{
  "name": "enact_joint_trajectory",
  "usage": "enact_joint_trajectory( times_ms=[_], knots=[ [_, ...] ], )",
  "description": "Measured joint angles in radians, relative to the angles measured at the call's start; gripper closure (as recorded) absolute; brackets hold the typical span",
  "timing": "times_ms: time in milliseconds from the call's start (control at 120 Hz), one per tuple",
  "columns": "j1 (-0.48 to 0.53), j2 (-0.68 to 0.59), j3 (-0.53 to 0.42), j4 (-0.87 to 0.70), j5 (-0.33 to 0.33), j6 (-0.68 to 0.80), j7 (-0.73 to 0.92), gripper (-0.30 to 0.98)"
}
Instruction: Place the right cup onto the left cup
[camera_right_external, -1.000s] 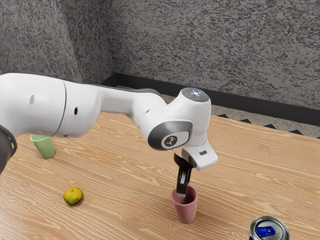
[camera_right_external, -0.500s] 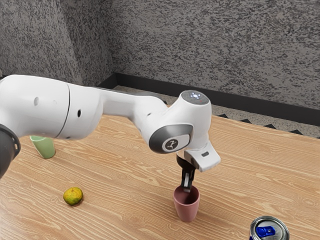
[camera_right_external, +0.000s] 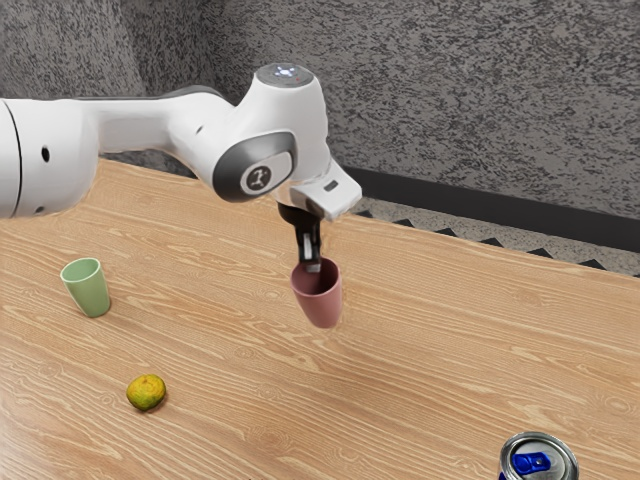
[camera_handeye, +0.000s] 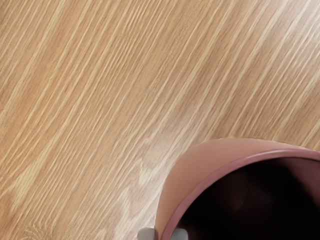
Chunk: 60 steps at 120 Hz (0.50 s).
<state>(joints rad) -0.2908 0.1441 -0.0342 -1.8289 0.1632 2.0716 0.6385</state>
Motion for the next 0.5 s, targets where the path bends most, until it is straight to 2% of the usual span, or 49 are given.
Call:
enact_joint_trajectory(
  times_ms=[125,292,500],
  knots=[
    [0.097,-0.033,0.025,-0.001,0.002,-0.043,0.002,0.79],
    [0.133,-0.062,0.128,-0.002,0.001,-0.09,0.024,0.79],
    [0.269,-0.043,0.152,0.017,0.0,-0.11,0.087,0.79]
  ],
)
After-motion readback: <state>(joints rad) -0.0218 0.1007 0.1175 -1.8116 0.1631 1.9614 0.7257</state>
